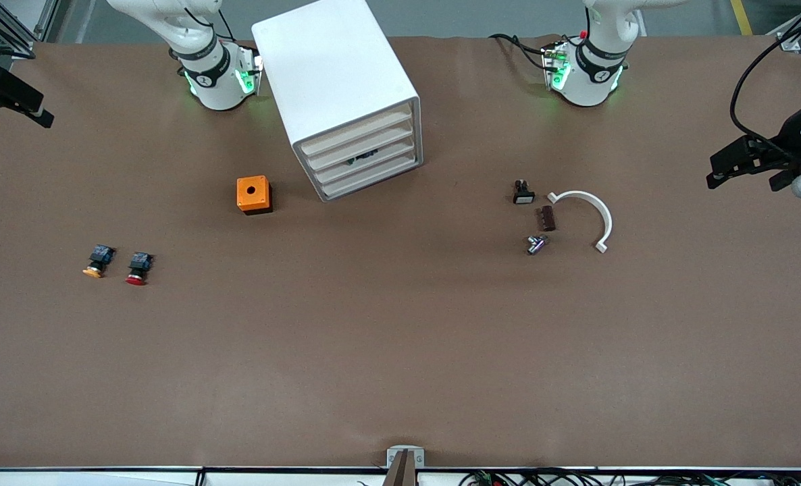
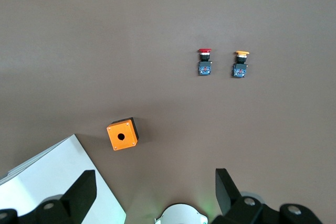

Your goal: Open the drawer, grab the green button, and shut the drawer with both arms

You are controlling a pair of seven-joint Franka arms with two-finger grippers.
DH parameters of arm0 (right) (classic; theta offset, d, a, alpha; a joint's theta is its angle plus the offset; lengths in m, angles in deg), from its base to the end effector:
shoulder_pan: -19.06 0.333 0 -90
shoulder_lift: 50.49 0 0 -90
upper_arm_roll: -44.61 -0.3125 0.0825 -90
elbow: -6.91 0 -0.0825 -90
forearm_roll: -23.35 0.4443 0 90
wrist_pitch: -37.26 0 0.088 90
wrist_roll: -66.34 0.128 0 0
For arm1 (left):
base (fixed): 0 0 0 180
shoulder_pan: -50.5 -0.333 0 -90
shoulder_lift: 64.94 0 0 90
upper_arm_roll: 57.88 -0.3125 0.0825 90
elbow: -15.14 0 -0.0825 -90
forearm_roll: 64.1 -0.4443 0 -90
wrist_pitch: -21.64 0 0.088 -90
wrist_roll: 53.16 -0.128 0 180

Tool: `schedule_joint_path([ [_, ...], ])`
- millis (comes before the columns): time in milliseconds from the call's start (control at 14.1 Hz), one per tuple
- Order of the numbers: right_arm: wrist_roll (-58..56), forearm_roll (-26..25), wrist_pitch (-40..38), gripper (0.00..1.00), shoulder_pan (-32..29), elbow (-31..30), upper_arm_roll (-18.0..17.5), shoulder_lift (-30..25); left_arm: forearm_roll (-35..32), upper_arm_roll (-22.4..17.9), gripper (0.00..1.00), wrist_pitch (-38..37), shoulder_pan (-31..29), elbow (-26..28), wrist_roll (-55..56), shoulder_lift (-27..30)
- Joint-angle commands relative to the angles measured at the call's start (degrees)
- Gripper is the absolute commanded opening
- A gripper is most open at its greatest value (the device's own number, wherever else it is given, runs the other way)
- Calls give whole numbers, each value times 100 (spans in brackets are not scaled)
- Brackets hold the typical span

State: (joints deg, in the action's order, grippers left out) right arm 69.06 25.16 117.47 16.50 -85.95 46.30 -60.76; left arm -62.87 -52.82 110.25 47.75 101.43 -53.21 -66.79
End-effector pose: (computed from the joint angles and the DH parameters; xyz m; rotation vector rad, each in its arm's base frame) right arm 0.5368 -0.0369 0.6628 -3.0987 0.1805 0.0638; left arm 0.6224 -0.0271 0.6124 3.1164 -0.0651 0.0122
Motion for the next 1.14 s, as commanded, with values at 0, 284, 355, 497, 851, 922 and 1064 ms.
schedule_joint_path([
  [0,97,-14,-41,100,-17,128,-2,51,-114,40,100,-107,-33,-51,-21,0],
  [284,53,-5,-58,100,-43,163,7,95,-97,40,100,-125,-33,-86,5,-26],
  [355,53,-5,-59,100,-52,163,7,112,-97,40,100,-125,-33,-86,5,-26],
  [497,97,30,-67,100,-78,163,16,113,-88,40,100,-125,-42,-86,-4,-35],
  [851,88,74,-50,100,-131,163,24,121,-44,40,100,-125,-165,-51,-13,-61],
  [922,106,66,-58,100,-157,163,24,130,-44,40,100,-134,-156,-33,-4,-114],
  [1064,115,74,-58,100,-166,163,24,130,-44,40,100,-143,-156,-16,-4,-202],
])
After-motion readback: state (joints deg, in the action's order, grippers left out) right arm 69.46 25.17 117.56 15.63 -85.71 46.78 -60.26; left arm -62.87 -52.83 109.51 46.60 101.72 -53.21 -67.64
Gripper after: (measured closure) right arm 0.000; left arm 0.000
